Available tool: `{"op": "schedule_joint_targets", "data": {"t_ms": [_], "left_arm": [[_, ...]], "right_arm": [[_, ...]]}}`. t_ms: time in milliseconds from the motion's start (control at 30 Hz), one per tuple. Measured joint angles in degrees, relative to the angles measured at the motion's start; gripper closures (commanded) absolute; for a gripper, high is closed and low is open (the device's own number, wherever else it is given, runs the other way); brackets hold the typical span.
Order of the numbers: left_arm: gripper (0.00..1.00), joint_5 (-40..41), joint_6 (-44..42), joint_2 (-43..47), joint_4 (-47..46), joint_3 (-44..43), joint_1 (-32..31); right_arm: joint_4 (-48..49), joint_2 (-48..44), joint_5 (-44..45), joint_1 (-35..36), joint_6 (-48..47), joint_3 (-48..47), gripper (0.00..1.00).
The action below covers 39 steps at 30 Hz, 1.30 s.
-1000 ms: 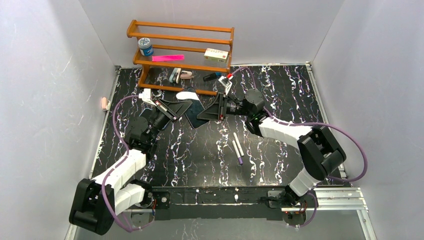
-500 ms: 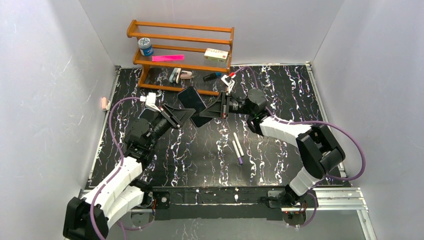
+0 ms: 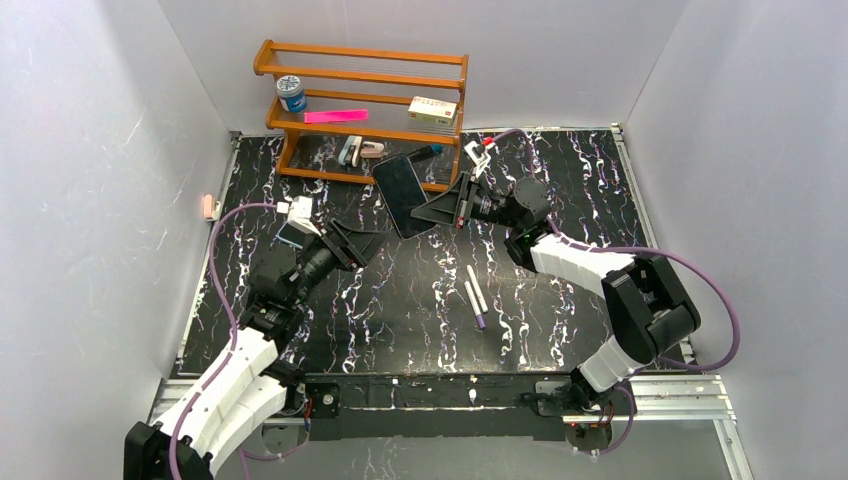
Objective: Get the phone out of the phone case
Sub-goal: Remove the phone case from the phone.
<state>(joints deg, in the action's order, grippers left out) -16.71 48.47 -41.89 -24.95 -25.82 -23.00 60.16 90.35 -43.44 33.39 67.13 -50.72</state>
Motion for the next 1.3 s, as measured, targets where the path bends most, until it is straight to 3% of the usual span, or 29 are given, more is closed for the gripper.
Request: {"op": "schedule_joint_targets", "data": {"t_ms": [800, 1167, 1300], "left_arm": [[0.25, -5.6, 2.4, -8.5, -8.2, 0.8, -1.6], [0.37, -5.1, 4.7, -12.9, -13.4, -0.1, -2.1], [0.49, -5.2, 5.7, -15.2, -15.9, -1.3, -2.3]], "right_arm": [[0.0, -1.5, 0.0, 0.1, 0.2, 0.0, 0.99], [0.1, -1.9, -0.7, 0.6, 0.5, 0.2, 0.99], [0.3, -2.2, -1.2, 0.8, 1.1, 1.0, 0.99]]}}
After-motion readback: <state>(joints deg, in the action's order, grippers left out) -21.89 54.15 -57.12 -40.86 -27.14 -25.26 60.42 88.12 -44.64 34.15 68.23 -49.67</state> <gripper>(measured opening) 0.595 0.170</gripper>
